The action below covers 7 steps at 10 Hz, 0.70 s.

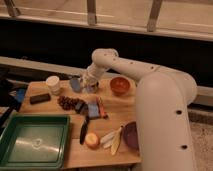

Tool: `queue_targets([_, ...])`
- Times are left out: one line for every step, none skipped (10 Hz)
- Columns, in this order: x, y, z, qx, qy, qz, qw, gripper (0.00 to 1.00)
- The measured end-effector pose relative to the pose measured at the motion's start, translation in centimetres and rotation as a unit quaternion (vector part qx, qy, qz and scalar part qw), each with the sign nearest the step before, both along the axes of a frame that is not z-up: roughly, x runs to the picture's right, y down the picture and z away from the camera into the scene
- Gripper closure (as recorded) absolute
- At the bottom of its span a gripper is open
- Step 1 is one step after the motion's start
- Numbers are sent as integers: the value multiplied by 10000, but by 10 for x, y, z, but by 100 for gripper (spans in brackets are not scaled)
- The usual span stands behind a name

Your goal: Place towel in metal cup

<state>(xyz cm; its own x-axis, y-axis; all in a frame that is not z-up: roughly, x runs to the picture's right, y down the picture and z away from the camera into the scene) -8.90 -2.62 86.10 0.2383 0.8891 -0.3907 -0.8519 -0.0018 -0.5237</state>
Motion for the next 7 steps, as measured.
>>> queue_targets([11, 6, 0, -9, 55, 61, 10000, 100])
queue_targets([25, 10, 3, 2, 113, 150, 9998, 100])
queue_targets([29, 10, 5, 29, 126, 205, 9997, 100])
queue_targets([28, 10, 8, 57, 117, 258, 9996, 100])
queue_targets([25, 7, 12, 92, 79, 352, 9993, 100])
queue_targets([29, 4, 17, 116, 88, 430, 9990, 100])
queue_targets([31, 1, 20, 152, 75, 476, 9987, 100])
